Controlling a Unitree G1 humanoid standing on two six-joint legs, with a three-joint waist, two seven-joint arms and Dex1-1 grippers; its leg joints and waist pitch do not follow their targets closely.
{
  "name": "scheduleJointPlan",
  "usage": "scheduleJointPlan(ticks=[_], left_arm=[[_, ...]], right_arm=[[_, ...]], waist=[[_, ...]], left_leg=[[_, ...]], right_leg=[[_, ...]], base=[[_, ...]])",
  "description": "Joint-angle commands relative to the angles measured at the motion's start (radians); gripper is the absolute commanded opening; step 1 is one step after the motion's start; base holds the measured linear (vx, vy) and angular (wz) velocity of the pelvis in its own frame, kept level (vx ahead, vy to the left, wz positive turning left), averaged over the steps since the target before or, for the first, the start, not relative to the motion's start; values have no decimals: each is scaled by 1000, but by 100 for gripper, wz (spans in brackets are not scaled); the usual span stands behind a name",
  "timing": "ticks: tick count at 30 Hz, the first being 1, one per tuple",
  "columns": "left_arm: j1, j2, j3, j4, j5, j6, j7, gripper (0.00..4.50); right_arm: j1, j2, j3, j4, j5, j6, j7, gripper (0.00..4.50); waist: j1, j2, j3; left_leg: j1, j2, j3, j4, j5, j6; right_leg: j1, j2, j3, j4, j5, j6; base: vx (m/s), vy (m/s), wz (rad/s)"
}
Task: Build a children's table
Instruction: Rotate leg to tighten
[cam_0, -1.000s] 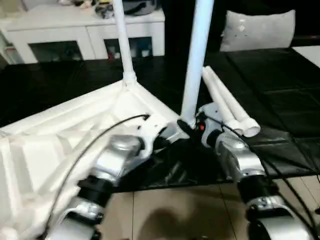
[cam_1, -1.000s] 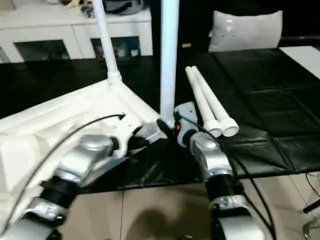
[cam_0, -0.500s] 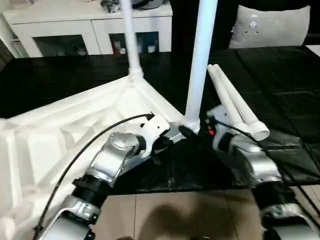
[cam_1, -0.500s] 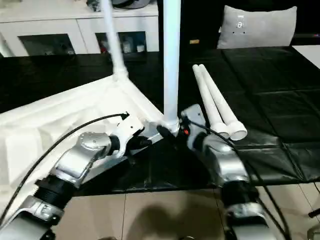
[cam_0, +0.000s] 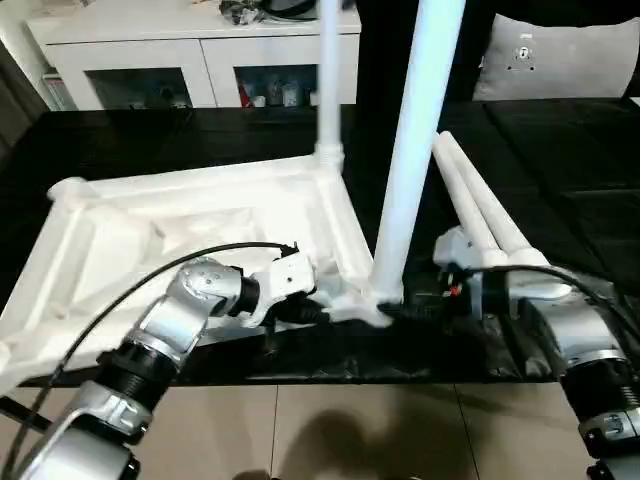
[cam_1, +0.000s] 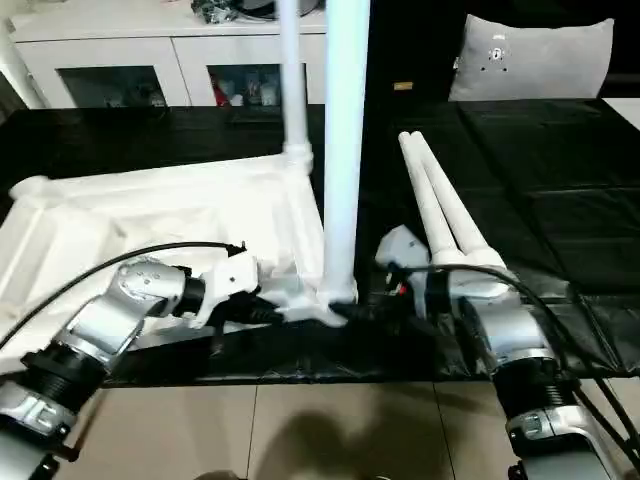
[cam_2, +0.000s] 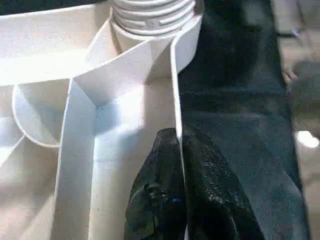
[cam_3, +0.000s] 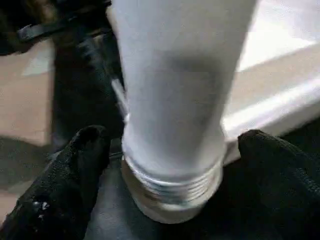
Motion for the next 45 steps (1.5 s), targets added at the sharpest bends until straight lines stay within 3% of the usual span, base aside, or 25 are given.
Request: scheduleJointPlan(ticks=[1, 8, 11, 14, 15, 23, 28, 30, 31, 32, 33, 34, 35, 36, 37, 39, 42, 43, 44, 45], left_arm=[[-5, 18, -53, 2, 9, -42, -80, 0], [-14, 30, -84, 9, 4, -93, -170, 0], [-20, 23, -90, 21, 3, -112, -176, 0], [-20, 21, -92, 23, 3, -116, -180, 0], [-19, 21, -92, 23, 2, -116, -181, 0], [-6, 20, -92, 26, 2, -120, -181, 0], [18, -13, -52, -12, -25, -7, -107, 0], [42, -47, -19, -62, -47, 95, -34, 0], [52, -63, -9, -88, -51, 143, 0, 0], [60, -78, 1, -111, -55, 181, 29, 0], [62, -82, 3, -115, -56, 189, 35, 0], [72, -127, 21, -151, -59, 265, 102, 0], [74, -164, 32, -166, -58, 311, 154, 0], [71, -187, 39, -166, -54, 330, 189, 0], [70, -195, 42, -166, -52, 336, 201, 0], [53, -262, 63, -147, -29, 365, 307, 0], [-6, -401, 131, -74, 13, 385, 569, 0], [-9, -408, 134, -72, 15, 385, 582, 0], [-14, -421, 140, -69, 19, 387, 606, 0], [-19, -433, 142, -68, 20, 386, 620, 0]], right_arm=[[-24, -12, 15, -18, 9, -9, 47, 448], [-23, -18, 40, -37, 42, 9, 140, 392], [-16, -12, 48, -40, 44, 9, 159, 352], [-11, -9, 52, -45, 45, 11, 163, 339], [-9, -8, 53, -46, 45, 11, 165, 315], [10, -5, 63, -55, 45, 25, 173, 269], [36, 21, 53, -75, 51, 71, 102, 266], [43, 77, 28, -72, 35, 130, -44, 266], [42, 109, 14, -62, 24, 159, -122, 266], [36, 137, 1, -48, 15, 180, -194, 266], [35, 143, -2, -44, 13, 184, -209, 266], [18, 204, -32, -3, -1, 204, -345, 266], [6, 243, -47, 24, -13, 212, -434, 266], [1, 262, -55, 36, -17, 215, -476, 266], [-1, 269, -58, 40, -18, 217, -491, 265], [-17, 322, -81, 72, -28, 234, -604, 265], [-60, 423, -154, 144, -23, 246, -831, 265], [-62, 428, -160, 148, -22, 243, -841, 265], [-67, 439, -173, 156, -20, 236, -861, 300], [-71, 449, -184, 162, -18, 228, -876, 300]], waist=[[3, -17, -68], [15, -19, -67], [17, -20, -68], [18, -21, -68], [18, -21, -68], [18, -22, -68], [18, -22, -66], [11, -24, -59], [6, -25, -52], [1, -25, -50], [-9, -26, -47], [-15, -26, -46], [-38, -25, -44], [-47, -27, -43], [-58, -26, -45], [-72, -27, -44], [-79, -24, -44], [-81, -25, -45], [-81, -22, -46], [-81, -21, -48]], left_leg=[[3, 39, -4, -66, -146, 110], [4, 41, -3, -66, -148, 101], [5, 40, -3, -66, -150, 94], [3, 40, -3, -66, -148, 93], [4, 40, -3, -66, -145, 92], [3, 39, -3, -66, -147, 88], [2, 40, -3, -67, -143, 82], [3, 39, -3, -72, -176, 67], [9, 35, -4, -76, -227, 53], [11, 34, -6, -78, -247, 39], [12, 29, -9, -79, -271, 20], [13, 27, -11, -79, -287, 15], [10, 25, -17, -80, -312, -5], [14, 22, -17, -78, -326, -5], [20, 18, -17, -74, -342, -1], [14, 17, -19, -75, -346, 14], [27, 12, -15, -69, -361, 21], [29, 12, -17, -70, -370, 21], [30, 12, -17, -70, -378, 26], [26, 14, -19, -73, -380, 34]], right_leg=[[62, -52, 52, -52, -218, -222], [59, -54, 55, -52, -242, -218], [59, -55, 55, -54, -256, -210], [60, -54, 55, -53, -260, -206], [59, -54, 54, -53, -261, -205], [59, -54, 54, -55, -278, -197], [60, -54, 56, -54, -283, -195], [59, -54, 55, -61, -348, -179], [55, -53, 51, -76, -446, -152], [55, -54, 50, -77, -484, -140], [56, -55, 47, -85, -547, -111], [55, -56, 44, -90, -579, -98], [55, -57, 36, -97, -622, -73], [51, -54, 31, -105, -641, -62], [48, -53, 27, -112, -657, -52], [52, -49, 20, -118, -642, -45], [39, -45, 15, -129, -638, -46], [39, -43, 11, -132, -630, -43], [40, -43, 9, -132, -627, -40], [45, -45, 9, -131, -606, -41]], base=[[0, 0, 0], [0, 0, 0], [0, 0, 0], [0, 0, 0], [0, 0, 0], [0, 0, 0], [0, 0, 0], [0, 0, 0], [0, 0, 0], [0, 0, 0], [0, 0, 0], [0, 0, 0], [0, 0, 0], [0, 0, 0], [0, 0, 0], [0, 0, 0], [0, 0, 0], [0, 0, 0], [0, 0, 0], [0, 0, 0]])
